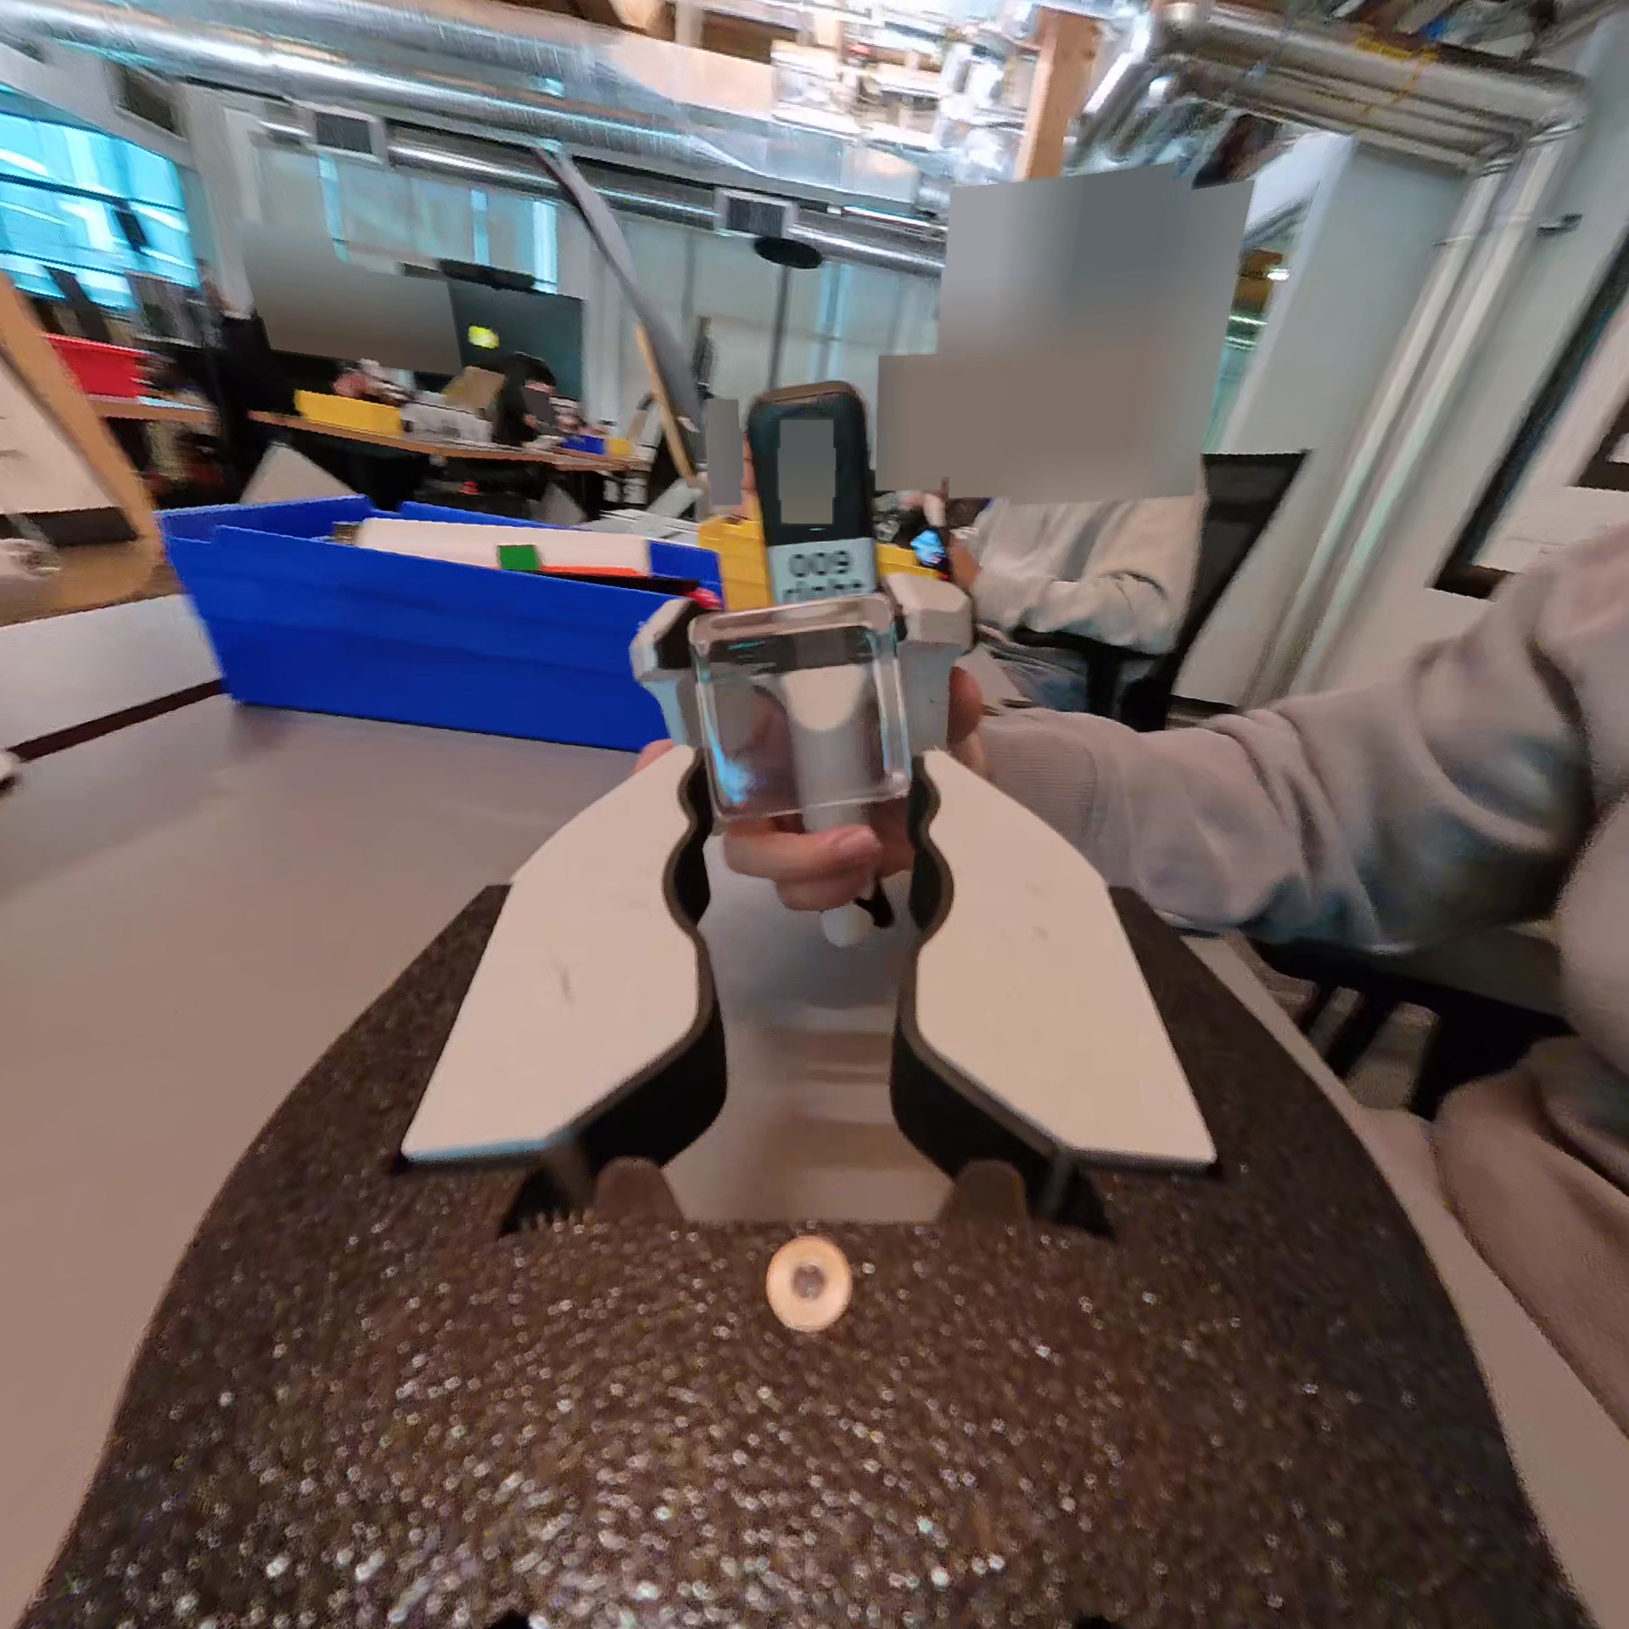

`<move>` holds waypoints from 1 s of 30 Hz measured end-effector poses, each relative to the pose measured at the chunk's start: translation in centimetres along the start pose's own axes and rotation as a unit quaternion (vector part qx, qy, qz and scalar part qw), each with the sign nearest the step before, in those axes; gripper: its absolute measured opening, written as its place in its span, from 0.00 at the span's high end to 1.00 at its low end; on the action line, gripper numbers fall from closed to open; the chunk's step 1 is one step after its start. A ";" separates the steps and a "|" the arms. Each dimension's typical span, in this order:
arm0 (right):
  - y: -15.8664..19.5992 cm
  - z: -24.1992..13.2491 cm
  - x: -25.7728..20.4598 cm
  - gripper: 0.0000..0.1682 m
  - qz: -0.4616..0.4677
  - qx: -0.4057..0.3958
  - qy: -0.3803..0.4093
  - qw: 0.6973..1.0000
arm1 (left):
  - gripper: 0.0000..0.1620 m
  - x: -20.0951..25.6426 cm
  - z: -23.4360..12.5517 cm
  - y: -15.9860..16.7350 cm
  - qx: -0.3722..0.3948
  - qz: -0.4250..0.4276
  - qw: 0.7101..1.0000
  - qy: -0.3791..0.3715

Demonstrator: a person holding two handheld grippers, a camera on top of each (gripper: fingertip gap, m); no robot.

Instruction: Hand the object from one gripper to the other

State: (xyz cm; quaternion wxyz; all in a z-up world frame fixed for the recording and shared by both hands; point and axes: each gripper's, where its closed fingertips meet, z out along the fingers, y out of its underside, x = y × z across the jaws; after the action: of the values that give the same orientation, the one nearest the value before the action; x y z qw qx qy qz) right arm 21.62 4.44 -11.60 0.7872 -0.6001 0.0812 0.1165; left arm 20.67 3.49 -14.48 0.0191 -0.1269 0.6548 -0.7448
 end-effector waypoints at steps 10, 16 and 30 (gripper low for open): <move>1.9 -0.4 1.7 0.73 -0.493 -0.159 0.157 0.841 | 0.63 -2.7 -1.0 -0.2 0.028 -0.174 0.984 -0.033; 3.6 0.9 -0.8 0.73 -0.523 -0.149 0.085 0.835 | 0.59 -0.8 -0.1 2.6 -0.051 -0.265 0.962 0.045; 1.5 -0.1 2.2 0.42 0.043 -0.060 0.077 0.994 | 0.73 -1.9 -0.5 1.4 -0.038 -0.018 0.998 -0.040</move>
State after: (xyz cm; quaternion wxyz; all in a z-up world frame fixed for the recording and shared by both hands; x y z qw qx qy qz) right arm 23.29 4.90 -13.55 0.7352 -0.6496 0.1604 0.1087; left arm 22.18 4.11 -16.18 0.0267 -0.1691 0.6787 -0.7141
